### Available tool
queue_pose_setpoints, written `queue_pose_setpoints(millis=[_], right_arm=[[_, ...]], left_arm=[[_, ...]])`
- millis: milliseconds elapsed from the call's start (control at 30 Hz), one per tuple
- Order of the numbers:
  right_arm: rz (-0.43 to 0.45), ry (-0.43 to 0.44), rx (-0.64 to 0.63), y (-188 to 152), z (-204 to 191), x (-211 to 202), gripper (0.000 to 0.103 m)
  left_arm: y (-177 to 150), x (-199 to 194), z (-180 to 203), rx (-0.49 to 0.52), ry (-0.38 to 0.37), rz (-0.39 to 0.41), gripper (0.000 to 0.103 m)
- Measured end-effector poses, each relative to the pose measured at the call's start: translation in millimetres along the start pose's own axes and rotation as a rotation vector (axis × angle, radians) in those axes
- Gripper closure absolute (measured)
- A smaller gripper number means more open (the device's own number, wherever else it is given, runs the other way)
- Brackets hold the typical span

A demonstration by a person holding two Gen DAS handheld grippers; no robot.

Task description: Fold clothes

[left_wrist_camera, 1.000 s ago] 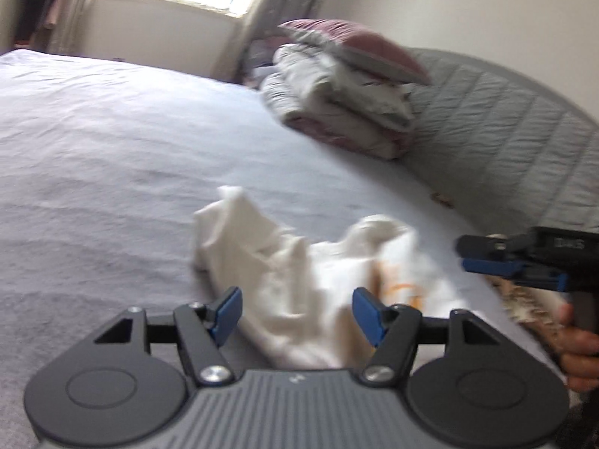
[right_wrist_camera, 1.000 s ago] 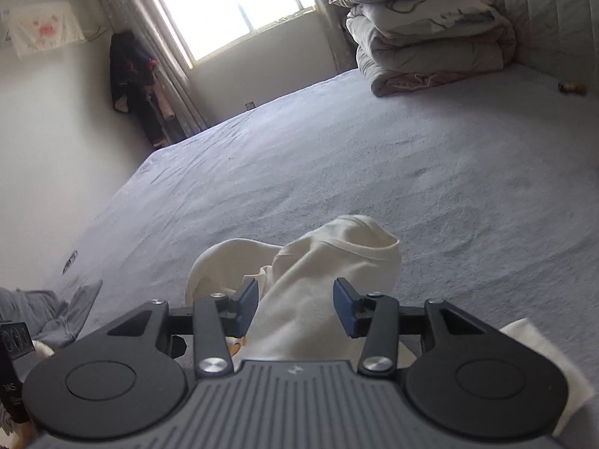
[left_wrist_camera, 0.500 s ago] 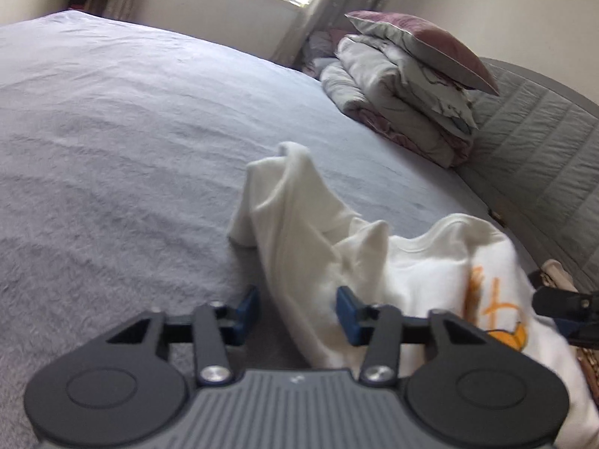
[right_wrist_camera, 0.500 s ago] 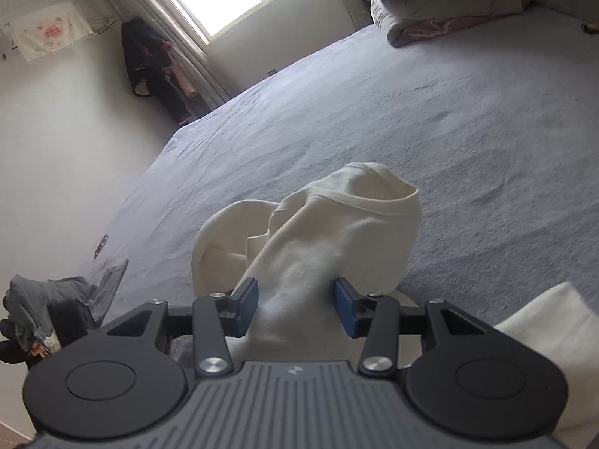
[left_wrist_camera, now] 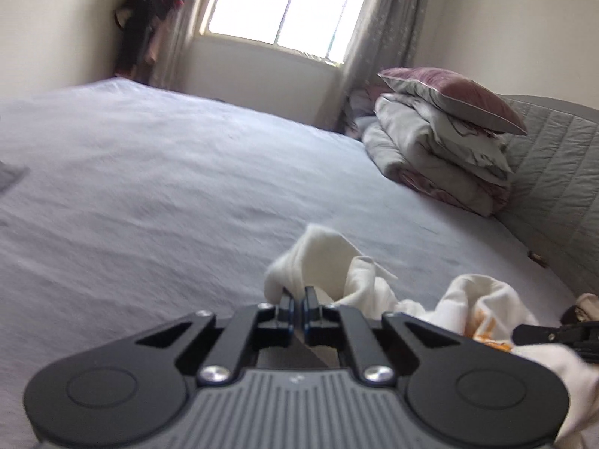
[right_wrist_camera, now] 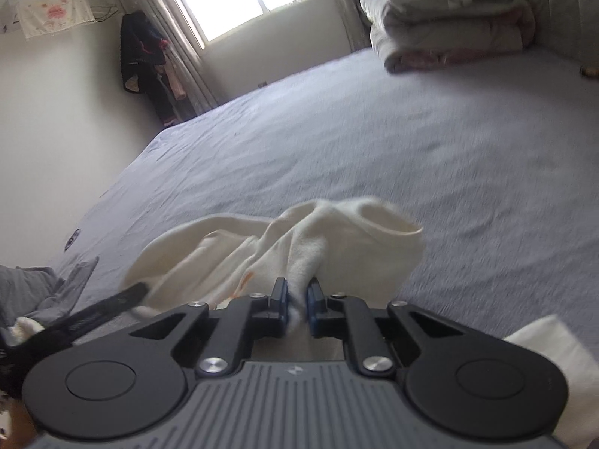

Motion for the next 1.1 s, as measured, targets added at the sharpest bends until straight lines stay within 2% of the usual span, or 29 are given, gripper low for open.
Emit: queue_pose_setpoints(millis=[133, 500, 700, 833, 900, 967, 1100], right_arm=[[0.040, -0.041, -0.039, 5.5, 2.7, -1.6, 0.091], [0.072, -0.039, -0.087, 5.4, -4.4, -3.5, 0.092], [0.024, -0.035, -0.151, -10.1, -20.9, -1.8, 0.092], [-0.062, -0.038, -0.191, -26.0, -26.8, 6.2, 0.091], [-0.077, -0.040, -0.208, -29.6, -27.2, 6.2, 0.088], [-0.074, -0.030, -0.194, -28.4, -24.8, 3.0, 0.087], [-0.071, 0.007, -0.104, -20.9, -15.1, -1.9, 0.075]], left_arm=[[7.0, -17.3, -15.2, -0.012, 0.049, 0.022, 0.098], [13.6, -63.1, -66.5, -0.053, 0.146, 0.059, 0.098], [-1.6, -75.6, -91.1, -0.065, 0.161, 0.022, 0.098], [-23.0, -67.6, -100.2, -0.030, 0.139, -0.100, 0.097], [-34.1, -64.2, -103.2, -0.021, 0.132, -0.135, 0.093], [-38.3, -64.0, -105.4, -0.029, 0.115, -0.148, 0.092], [-31.5, -70.2, -106.2, -0.027, 0.100, -0.128, 0.084]])
Point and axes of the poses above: each gripper's, at about its wrist camera, not at the fingertips, and x roughly the way its jaws point, z to its right, y to its top, the point moved 10 cm from there along x, roughly the way its jaws point, and after that the axes turned 7 degrees about -z, right-handed, at the moved point
